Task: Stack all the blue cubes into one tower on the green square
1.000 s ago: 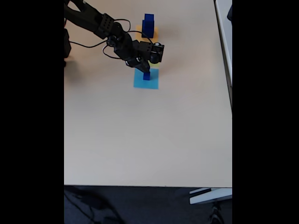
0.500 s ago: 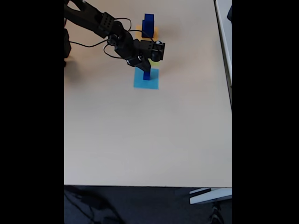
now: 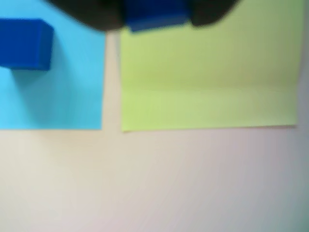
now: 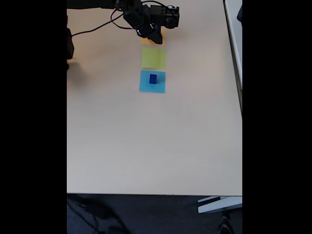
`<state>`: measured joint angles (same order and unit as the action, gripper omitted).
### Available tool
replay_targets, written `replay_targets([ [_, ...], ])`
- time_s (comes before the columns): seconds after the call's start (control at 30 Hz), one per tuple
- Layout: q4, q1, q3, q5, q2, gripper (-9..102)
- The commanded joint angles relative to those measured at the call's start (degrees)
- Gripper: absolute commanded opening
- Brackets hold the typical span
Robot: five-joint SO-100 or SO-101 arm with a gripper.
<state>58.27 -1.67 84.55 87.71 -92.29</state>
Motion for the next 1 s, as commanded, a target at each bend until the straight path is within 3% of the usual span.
replay_targets([
  [0.0,5.1,4.2,-7.4,8.0,-3.6,0],
  [0.23,8.0,10.1,-9.8,18.5,-1.1,0],
  [0.97,6.2,17.9,-20.0,19.2,13.2,0],
])
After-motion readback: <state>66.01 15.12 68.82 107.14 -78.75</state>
